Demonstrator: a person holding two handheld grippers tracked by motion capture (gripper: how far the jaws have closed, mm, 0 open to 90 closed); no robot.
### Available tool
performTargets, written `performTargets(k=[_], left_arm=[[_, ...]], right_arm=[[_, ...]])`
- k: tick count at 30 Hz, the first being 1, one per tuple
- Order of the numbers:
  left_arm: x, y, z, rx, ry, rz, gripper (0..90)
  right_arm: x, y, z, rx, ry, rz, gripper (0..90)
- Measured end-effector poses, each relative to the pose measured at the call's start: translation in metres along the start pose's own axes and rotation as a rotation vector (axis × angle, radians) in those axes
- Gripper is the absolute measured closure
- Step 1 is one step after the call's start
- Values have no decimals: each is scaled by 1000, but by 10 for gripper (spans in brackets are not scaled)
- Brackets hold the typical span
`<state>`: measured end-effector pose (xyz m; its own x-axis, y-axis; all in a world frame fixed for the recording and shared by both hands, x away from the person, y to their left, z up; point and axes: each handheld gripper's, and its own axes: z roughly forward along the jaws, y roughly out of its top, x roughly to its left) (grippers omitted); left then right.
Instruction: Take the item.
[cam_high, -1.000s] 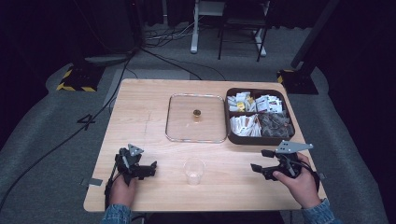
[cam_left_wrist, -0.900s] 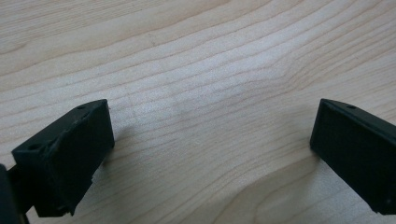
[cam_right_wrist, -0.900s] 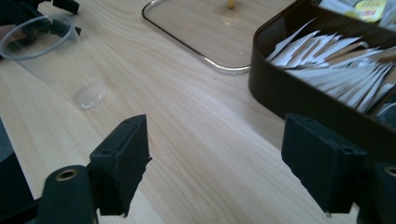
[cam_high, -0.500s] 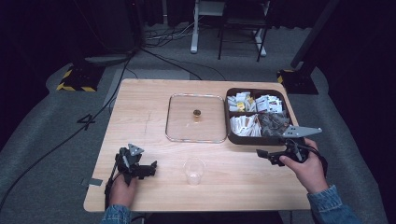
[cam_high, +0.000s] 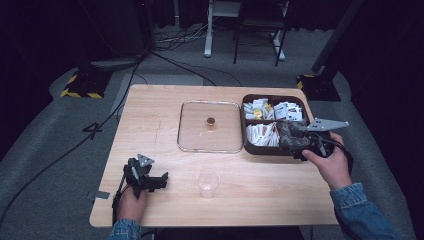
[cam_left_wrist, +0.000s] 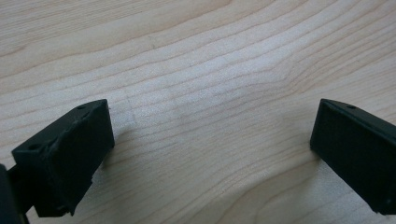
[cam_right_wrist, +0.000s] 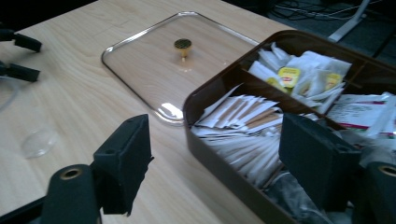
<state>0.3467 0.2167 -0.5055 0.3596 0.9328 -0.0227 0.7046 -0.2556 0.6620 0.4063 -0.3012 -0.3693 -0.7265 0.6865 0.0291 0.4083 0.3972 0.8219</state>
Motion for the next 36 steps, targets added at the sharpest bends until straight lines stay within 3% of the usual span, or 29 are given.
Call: performTargets(k=[4,10,12,16,22,24,26,31,36], left_arm=[[0,0,0,0,1,0,0],[0,0,0,0,0,-3,0],[0,0,0,0,1,1,0],[0,0,0,1,1,1,0],[0,0,0,0,-1,-2,0],[0,0,0,0,-1,-2,0],[0,0,0,1,1,1,0],[0,0,0,0,1,1,0],[0,0,0,0,0,-2,0]], right_arm=[[-16,4,0,9,-38,-3,304],[-49,11,7,52,-99,29,258],[-60,12,10,63,-119,50,259],[-79,11,17,71,-96,127,279],[-99,4,25,123,-165,113,321],[-101,3,27,131,-173,120,323],[-106,-1,32,145,-189,163,325],[-110,-5,40,183,-215,152,335],[-113,-11,46,205,-231,171,333]])
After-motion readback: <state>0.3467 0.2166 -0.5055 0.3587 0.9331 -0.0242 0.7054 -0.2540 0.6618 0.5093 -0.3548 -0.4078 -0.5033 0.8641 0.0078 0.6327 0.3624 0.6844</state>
